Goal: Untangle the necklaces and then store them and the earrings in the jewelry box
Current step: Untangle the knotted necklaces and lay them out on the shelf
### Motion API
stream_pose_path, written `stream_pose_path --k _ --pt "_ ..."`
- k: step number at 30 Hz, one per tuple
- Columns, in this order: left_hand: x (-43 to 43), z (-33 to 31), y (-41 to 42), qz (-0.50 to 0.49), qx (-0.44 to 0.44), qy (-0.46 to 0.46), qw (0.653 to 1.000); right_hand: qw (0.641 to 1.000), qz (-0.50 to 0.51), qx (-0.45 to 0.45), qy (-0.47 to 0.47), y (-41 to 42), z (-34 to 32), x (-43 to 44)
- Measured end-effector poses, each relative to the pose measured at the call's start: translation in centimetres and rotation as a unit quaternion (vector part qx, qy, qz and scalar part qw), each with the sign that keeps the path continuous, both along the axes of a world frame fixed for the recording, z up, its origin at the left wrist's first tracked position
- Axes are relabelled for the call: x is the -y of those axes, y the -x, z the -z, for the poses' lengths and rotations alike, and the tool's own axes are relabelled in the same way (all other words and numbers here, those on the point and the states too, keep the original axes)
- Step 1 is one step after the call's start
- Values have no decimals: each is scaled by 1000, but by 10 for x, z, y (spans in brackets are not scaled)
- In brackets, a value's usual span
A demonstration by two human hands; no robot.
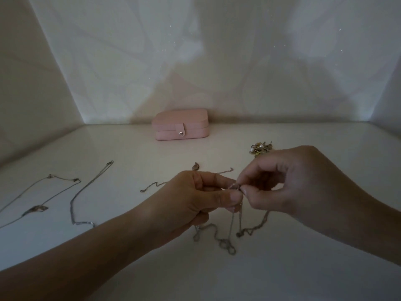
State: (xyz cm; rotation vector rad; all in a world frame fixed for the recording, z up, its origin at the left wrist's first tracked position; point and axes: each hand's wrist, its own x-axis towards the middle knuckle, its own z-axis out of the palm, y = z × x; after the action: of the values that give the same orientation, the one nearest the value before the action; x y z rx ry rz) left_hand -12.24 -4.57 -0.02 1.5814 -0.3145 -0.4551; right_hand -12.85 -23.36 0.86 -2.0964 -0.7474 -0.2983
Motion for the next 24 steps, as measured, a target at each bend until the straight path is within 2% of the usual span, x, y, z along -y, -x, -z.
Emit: stream_pose_path --k 3,6,10,13,16,20,24 --pt "4 0 3 -28 17 -10 999 980 39 177 78 -2 6 -2" --pt "5 1 3 -64 44 0 997 950 60 279 126 -5 10 1" --pt "8 3 5 -101 122 -25 987 896 97 394 180 -9 15 0" --pt "10 3 8 -127 162 -30 978 870 106 437 203 -10 17 -2" --pt "10 3 8 -141 178 -76 971 856 90 446 245 -5 18 -3" --pt "12 -1 10 -115 96 -81 985 832 81 473 277 -2 16 -2" --pt "13 -2 9 -62 -81 -4 995 805 62 508 302 2 13 -1"
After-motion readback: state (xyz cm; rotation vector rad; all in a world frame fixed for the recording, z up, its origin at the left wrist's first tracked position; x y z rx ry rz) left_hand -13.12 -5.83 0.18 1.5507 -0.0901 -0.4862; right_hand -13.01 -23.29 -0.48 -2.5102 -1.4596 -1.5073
